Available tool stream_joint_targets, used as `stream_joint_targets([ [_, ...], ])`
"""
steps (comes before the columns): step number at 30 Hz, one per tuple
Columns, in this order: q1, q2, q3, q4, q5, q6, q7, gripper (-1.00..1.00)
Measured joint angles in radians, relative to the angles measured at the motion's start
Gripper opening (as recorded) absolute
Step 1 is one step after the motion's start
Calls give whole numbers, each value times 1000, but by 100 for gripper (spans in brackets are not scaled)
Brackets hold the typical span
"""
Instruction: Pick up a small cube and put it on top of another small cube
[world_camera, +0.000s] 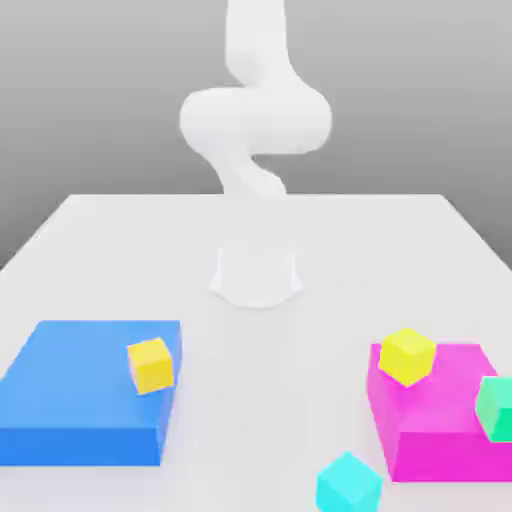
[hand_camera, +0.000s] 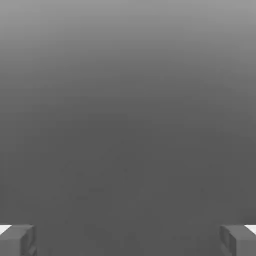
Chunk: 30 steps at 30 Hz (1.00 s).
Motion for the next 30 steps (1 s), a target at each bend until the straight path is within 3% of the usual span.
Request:
stream_joint_targets([
  [11,-159,405,219,-32,-161,121,487,0],
  [19,-177,696,281,-55,-277,206,836,0],
  [30,-107,1042,275,-86,-243,375,1144,0],
])
